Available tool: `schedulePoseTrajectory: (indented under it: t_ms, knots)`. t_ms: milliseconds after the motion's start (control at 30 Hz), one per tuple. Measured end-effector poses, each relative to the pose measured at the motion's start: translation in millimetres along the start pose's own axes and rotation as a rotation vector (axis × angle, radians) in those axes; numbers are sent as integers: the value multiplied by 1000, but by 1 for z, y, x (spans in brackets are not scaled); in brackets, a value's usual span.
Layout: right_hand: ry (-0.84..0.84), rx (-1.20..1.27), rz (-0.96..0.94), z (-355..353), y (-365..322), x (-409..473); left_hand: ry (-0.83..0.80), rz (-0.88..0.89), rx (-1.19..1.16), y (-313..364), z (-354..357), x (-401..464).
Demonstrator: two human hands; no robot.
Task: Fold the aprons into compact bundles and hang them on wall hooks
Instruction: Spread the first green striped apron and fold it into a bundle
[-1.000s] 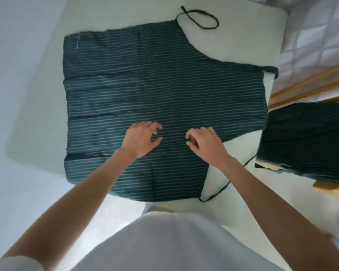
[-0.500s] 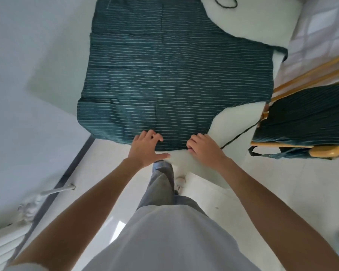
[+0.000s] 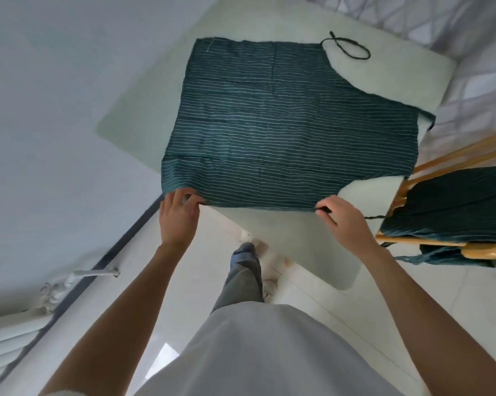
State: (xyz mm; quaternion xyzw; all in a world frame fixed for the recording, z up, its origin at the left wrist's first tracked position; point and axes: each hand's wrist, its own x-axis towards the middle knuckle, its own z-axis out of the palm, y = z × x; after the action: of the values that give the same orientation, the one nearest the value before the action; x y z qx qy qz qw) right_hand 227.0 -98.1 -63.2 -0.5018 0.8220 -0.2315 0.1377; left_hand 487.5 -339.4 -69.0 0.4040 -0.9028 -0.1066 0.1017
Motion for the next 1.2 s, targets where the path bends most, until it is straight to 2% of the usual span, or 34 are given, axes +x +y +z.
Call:
schedulePoseTrajectory:
  t_ms: [67,167,267,367,433,567,767,933,1000,1100,1200]
  knots:
    - [16,-26,19,2,-1,-1,-56,-60,-77,4,-4,-1]
    - [143,-60,107,1,-2,-3,-128,-75,-209,10,-4,0]
    - [268,39,184,-7,-2,5,-210,-84,-364,10,-4,4]
    - [323,140,194,-19,-4,15,-307,-24,-517,6,-9,7]
    - [343,124,176,-25,-6,18,-349,53,-473,0,-12,9]
    - [381,118,200,-28,-2,11,-252,162,-270,-20,-12,2]
    - [291,68,253,-15,9,-14,-219,127,-255,-50,-33,-28]
    - [228,-144,226,-11,8,-22,-410,-35,-146,-52,-44,-27]
    - [248,-161,227,-17,4,-15,-378,-59,-82,-48,-48,-16]
    - [313,-170,209,-32,0,7,-316,-54,-181,-41,-59,8]
    - [383,-178,201,-56,-1,43,-345,-44,-470,-34,-75,48]
